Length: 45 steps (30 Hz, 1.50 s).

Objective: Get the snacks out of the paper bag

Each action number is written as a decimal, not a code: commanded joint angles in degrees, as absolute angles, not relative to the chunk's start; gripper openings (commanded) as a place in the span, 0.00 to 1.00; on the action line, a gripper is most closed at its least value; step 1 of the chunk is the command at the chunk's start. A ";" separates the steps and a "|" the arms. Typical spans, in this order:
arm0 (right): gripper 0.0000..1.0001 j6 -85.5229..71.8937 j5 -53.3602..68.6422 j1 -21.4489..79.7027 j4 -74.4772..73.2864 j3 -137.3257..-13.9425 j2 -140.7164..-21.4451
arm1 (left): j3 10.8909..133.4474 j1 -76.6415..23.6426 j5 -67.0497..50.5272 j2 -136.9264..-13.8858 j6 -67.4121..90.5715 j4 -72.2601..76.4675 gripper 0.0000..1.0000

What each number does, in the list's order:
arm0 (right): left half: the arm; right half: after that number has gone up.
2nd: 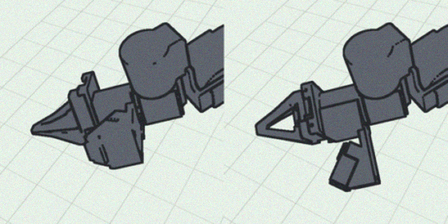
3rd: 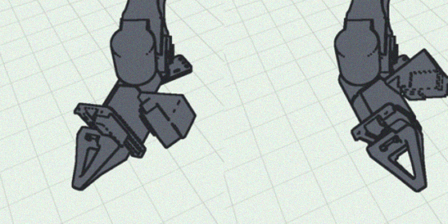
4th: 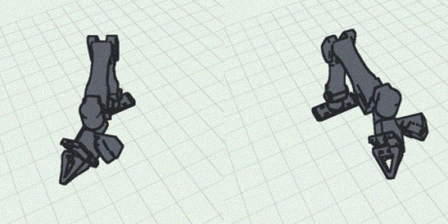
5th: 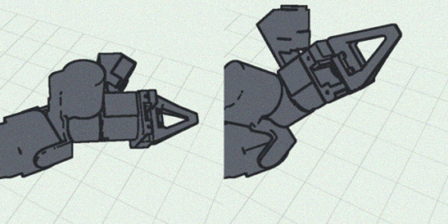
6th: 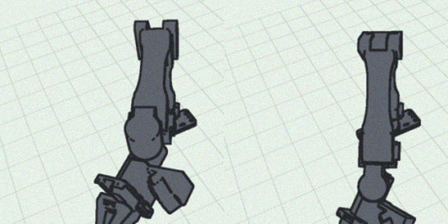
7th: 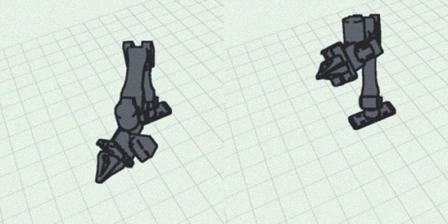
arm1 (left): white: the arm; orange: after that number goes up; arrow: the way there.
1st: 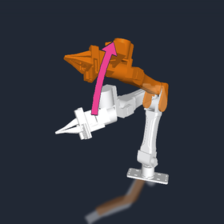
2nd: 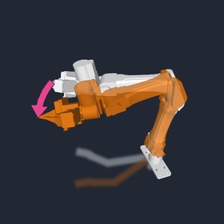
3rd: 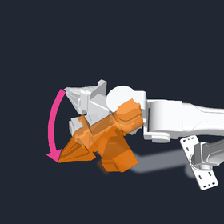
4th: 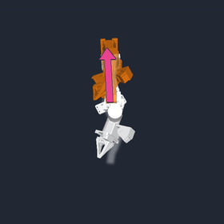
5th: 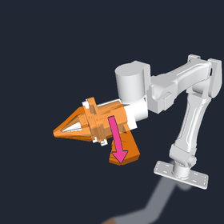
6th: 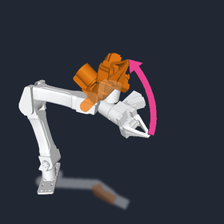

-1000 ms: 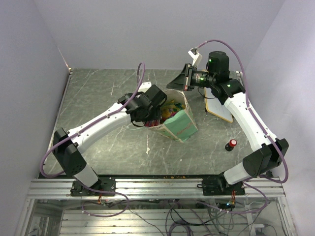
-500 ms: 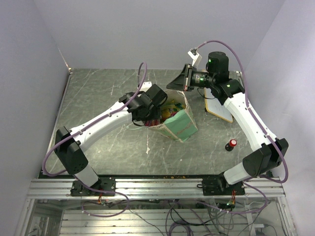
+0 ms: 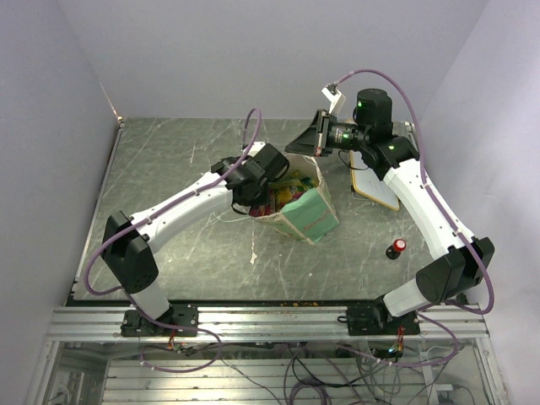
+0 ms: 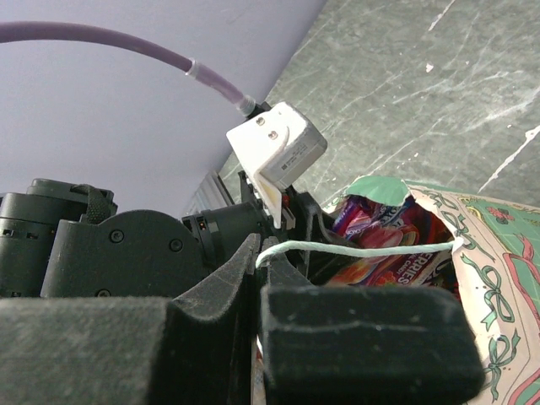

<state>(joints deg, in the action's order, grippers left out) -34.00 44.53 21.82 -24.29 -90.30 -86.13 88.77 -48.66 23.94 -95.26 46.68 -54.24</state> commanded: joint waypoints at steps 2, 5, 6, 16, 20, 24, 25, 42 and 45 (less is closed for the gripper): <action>0.00 -32.48 44.70 22.42 -24.35 -90.63 -84.95 | 90.25 -48.38 20.50 -92.48 42.94 -48.75 0.23; 0.00 -31.33 43.34 22.41 -26.06 -92.06 -84.67 | 90.18 -47.64 16.99 -89.98 42.42 -45.62 0.11; 0.00 -30.92 42.74 22.48 -26.73 -92.55 -84.46 | 90.32 -47.48 15.66 -89.20 42.46 -44.44 0.10; 0.00 -24.55 31.01 22.48 -36.10 -94.88 -80.42 | 87.82 -43.83 0.90 -78.20 45.39 -31.10 0.07; 0.00 -19.63 23.13 22.49 -37.39 -95.69 -77.39 | 88.16 -42.07 -0.24 -73.57 45.83 -29.20 0.07; 0.00 -14.41 14.93 22.41 -38.71 -97.39 -75.05 | 91.06 -40.54 3.41 -69.18 43.61 -32.21 0.07; 0.00 -13.12 14.42 22.41 -39.37 -98.24 -74.98 | 92.24 -39.69 4.87 -68.30 43.46 -34.18 0.07; 0.00 9.12 2.76 31.88 -44.02 -107.86 -78.11 | 92.39 -31.47 16.64 -64.39 46.78 -49.68 0.07; 0.00 11.56 0.94 35.83 -44.00 -110.06 -80.69 | 91.10 -30.96 16.93 -63.07 47.88 -50.94 0.07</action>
<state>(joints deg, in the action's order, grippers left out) 5.21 5.17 31.68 -50.48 -105.06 -79.11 91.98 -31.99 16.51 -64.77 46.11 -50.65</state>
